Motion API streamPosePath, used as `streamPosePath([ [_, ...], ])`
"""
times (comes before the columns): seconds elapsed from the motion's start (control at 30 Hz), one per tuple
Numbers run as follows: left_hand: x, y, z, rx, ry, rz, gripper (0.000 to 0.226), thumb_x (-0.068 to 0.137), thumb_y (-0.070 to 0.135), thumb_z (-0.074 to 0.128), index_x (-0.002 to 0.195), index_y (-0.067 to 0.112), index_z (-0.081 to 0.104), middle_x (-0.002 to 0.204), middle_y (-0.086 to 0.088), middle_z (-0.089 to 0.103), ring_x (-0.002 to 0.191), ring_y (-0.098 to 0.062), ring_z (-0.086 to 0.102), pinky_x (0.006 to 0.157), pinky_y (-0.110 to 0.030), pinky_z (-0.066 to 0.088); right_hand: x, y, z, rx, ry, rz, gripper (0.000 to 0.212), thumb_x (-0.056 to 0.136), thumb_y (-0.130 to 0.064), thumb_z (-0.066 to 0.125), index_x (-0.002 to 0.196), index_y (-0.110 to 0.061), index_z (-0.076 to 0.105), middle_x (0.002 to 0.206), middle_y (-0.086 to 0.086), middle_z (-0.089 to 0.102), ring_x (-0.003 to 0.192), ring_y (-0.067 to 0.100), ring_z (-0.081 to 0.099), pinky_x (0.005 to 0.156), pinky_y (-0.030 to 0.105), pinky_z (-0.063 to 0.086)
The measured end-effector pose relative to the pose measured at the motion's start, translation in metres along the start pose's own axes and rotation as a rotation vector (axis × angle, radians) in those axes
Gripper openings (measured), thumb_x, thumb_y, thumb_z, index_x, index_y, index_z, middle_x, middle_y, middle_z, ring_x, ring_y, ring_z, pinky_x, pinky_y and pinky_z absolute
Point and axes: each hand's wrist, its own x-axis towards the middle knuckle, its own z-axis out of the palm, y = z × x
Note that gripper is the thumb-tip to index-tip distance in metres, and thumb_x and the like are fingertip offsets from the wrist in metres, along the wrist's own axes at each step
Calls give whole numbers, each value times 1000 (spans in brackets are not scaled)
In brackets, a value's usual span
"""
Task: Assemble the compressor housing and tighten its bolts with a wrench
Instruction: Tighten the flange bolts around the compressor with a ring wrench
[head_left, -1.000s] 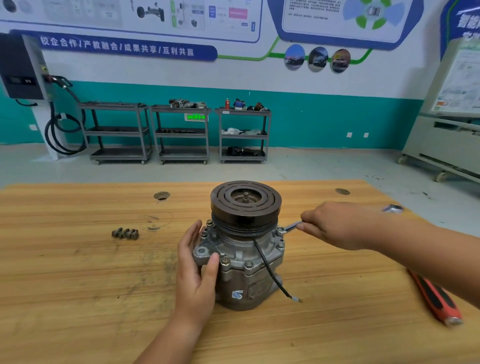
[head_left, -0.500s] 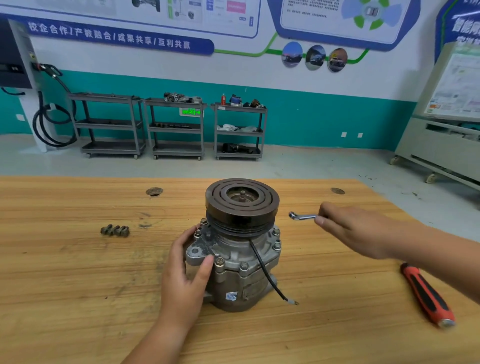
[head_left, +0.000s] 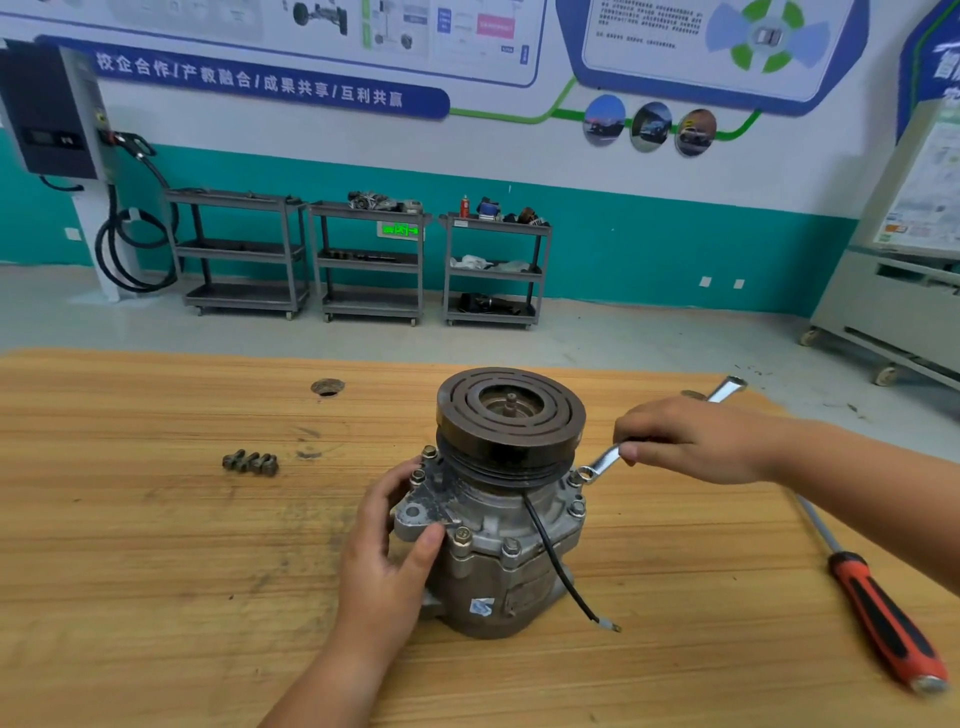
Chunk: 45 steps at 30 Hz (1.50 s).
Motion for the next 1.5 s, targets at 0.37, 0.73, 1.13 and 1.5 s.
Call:
streamPosePath([
  [0.37, 0, 0, 0, -52, -68, -31, 81, 62, 86, 53, 125, 36, 47, 126, 12, 55, 118, -8, 53, 98, -37, 46, 26, -12, -16, -169, -113, 10, 32, 98, -42, 37, 122, -34, 56, 97, -10, 49, 100, 9, 40, 89, 26, 32],
  [0.73, 1, 4, 2, -124, -105, -60, 84, 57, 87, 56, 122, 36, 44, 123, 12, 54, 107, 7, 56, 82, -7, 44, 4, -17, -3, 14, -147, 110, 27, 97, -45, 35, 101, -35, 60, 86, -8, 56, 81, 7, 50, 76, 27, 42],
  [1.13, 1, 3, 2, -148, -113, -50, 55, 73, 52, 63, 121, 37, 41, 122, 17, 49, 102, 19, 53, 75, -1, 43, -16, -81, 31, 1569, -166, 585, 35, 99, -30, 41, 69, -13, 52, 48, -1, 42, 35, 10, 42, 33, 19, 39],
  [1.5, 0, -4, 1, -130, -94, -20, 56, 69, 56, 54, 122, 39, 43, 112, 35, 56, 104, 15, 53, 79, -1, 41, -81, -56, 43, 851, -115, 630, 27, 97, -41, 42, 91, -22, 60, 59, -2, 49, 50, 13, 45, 53, 25, 44],
])
